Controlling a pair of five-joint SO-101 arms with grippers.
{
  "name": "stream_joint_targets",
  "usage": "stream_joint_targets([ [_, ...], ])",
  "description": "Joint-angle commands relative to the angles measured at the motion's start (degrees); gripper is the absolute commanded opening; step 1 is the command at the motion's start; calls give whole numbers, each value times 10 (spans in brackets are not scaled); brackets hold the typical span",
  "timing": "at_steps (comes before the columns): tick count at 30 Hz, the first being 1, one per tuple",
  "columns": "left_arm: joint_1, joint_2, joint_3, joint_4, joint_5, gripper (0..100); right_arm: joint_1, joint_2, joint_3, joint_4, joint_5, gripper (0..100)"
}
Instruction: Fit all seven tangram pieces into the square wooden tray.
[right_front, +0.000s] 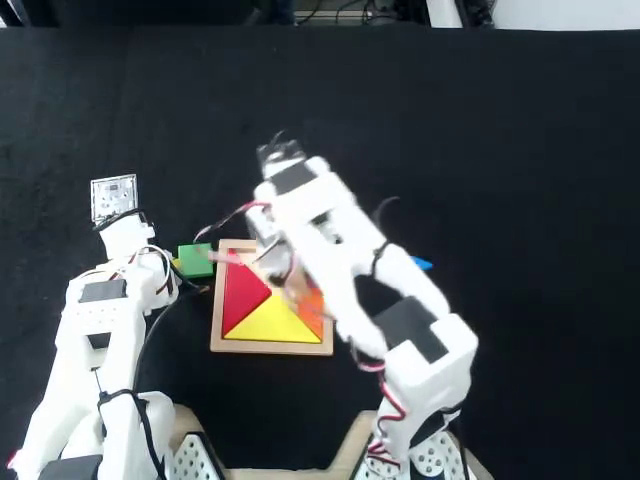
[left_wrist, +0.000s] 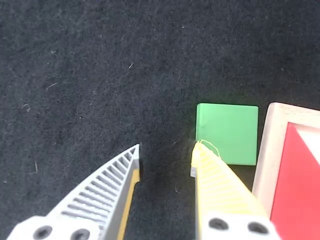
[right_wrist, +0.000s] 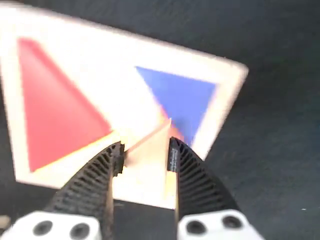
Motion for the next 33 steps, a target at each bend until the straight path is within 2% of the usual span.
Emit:
stream_joint_targets([
  [1, 7, -4, -3, -7, -6, 170, -74, -1, 10, -9, -11, 11],
  [5, 7, -4, -3, -7, -6, 170, -56, -1, 20, -49, -22, 11],
  [10, 7, -4, -3, -7, -6, 170, 15, -1, 20, -69, -110, 11],
  [13, 7, -4, -3, -7, -6, 170, 34, 0, 22, -73, -140, 11],
  [20, 7, -4, -4, -7, -6, 170, 33, -1, 79, -139, -181, 11],
  [24, 7, -2, -6, -7, -6, 170, 33, -5, 86, -142, -186, 11],
  [33, 7, -2, -6, -7, -6, 170, -46, -6, 87, -136, -183, 11],
])
